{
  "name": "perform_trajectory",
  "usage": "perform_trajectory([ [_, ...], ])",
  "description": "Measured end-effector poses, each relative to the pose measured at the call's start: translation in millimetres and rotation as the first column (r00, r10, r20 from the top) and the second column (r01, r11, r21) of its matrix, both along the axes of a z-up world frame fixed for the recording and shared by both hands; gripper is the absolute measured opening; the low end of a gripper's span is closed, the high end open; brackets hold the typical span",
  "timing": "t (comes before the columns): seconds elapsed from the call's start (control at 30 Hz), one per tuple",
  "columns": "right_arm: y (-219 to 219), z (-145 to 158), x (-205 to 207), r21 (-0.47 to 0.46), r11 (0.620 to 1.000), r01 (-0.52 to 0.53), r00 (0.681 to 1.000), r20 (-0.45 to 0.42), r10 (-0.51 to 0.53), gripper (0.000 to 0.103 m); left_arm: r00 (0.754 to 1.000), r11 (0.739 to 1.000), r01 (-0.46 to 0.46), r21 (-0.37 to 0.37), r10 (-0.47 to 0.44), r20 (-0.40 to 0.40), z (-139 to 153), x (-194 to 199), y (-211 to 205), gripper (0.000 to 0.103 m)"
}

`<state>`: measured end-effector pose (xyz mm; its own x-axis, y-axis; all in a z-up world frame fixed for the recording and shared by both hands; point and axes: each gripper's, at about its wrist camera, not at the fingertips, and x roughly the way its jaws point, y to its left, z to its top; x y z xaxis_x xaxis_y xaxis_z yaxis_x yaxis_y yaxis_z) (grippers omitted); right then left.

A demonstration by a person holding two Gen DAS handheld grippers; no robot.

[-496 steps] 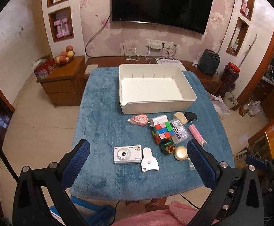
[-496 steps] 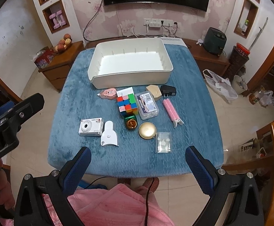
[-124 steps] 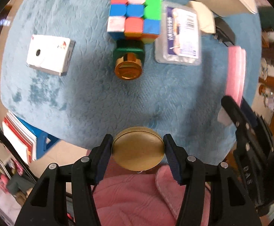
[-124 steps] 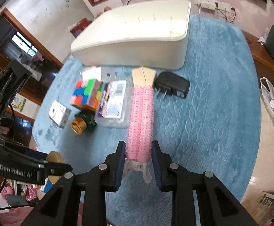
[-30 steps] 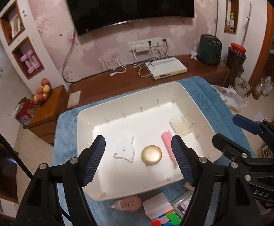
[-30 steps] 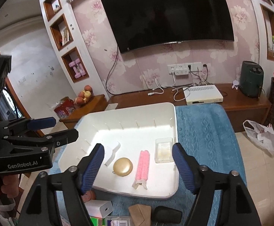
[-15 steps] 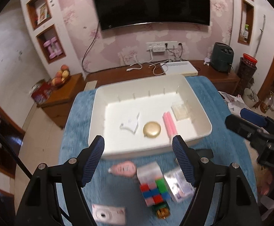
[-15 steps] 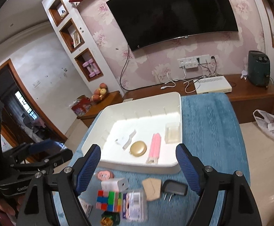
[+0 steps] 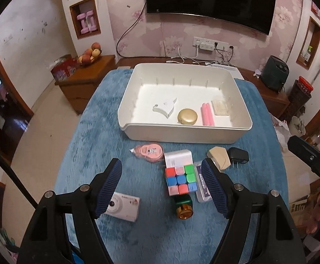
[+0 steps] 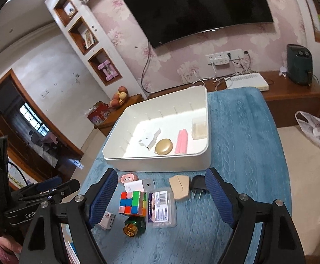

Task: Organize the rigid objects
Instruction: 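Withdraw both tools from the bin toward the Rubik's cube and remaining items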

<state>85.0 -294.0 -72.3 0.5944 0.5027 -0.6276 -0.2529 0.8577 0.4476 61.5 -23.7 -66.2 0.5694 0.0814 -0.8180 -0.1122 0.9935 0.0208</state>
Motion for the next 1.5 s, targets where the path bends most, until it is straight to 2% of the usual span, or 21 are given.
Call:
perform_trajectory([
  [0.17, -5, -7, -3, 0.020, 0.998, 0.058, 0.997, -0.044, -0.057, 0.082, 0.999, 1.000, 0.021, 0.014, -0.021, -0.031, -7, -2, 4, 0.078],
  [0.43, 4, -15, -14, 0.053, 0.983, 0.176, 0.979, -0.112, -0.170, 0.082, 0.988, 0.992, 0.128, -0.004, -0.128, -0.082, -13, -6, 23, 0.078],
  [0.7, 26, -37, -30, 0.114, 0.947, 0.301, 0.933, -0.242, -0.267, 0.082, 0.961, 0.969, 0.246, 0.021, -0.241, -0.134, -20, -8, 55, 0.078],
  [0.87, 41, -52, -35, 0.128, 0.919, 0.372, 0.897, -0.305, -0.321, 0.082, 0.932, 0.945, 0.327, 0.027, -0.317, -0.174, -28, -8, 71, 0.078],
  [1.03, 54, -69, -45, 0.136, 0.883, 0.449, 0.850, -0.370, -0.375, 0.082, 0.891, 0.905, 0.423, 0.053, -0.404, -0.209, -37, -7, 83, 0.078],
  [1.2, 68, -91, -53, 0.156, 0.839, 0.521, 0.791, -0.457, -0.406, 0.082, 0.833, 0.848, 0.525, 0.067, -0.496, -0.247, -49, -6, 91, 0.078],
  [1.37, 82, -109, -59, 0.181, 0.799, 0.574, 0.746, -0.518, -0.418, 0.082, 0.756, 0.777, 0.625, 0.076, -0.578, -0.307, -65, -2, 92, 0.078],
  [1.5, 91, -123, -62, 0.194, 0.771, 0.607, 0.714, -0.558, -0.423, 0.082, 0.680, 0.707, 0.704, 0.067, -0.645, -0.348, -76, 0, 89, 0.078],
])
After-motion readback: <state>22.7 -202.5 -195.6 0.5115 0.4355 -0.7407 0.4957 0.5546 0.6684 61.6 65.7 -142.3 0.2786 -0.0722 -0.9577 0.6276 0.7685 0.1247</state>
